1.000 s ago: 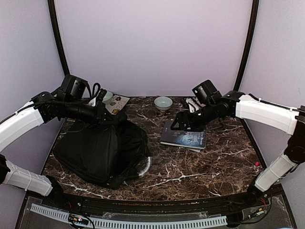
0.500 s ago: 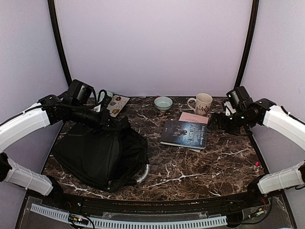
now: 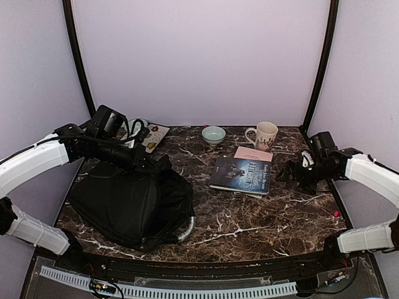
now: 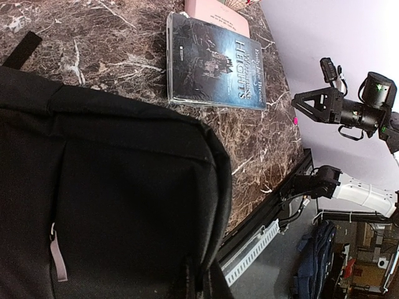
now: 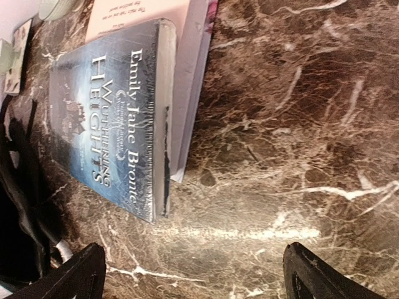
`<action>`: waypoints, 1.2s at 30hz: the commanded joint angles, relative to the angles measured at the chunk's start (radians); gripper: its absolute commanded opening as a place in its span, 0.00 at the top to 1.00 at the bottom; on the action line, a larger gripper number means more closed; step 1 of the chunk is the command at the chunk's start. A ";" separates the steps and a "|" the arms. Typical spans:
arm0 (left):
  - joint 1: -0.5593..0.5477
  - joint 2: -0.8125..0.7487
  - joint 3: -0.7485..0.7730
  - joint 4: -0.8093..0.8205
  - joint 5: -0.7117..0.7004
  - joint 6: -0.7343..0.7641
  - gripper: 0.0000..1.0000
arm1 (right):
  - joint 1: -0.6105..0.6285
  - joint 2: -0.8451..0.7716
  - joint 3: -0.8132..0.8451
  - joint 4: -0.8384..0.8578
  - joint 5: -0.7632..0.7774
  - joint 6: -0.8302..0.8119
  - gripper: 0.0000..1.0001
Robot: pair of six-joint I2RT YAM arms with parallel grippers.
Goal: Pack the student bag
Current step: Move the book to the book.
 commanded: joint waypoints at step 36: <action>-0.002 0.231 0.170 0.007 0.074 0.082 1.00 | -0.169 0.554 -0.051 0.767 -0.732 0.007 0.37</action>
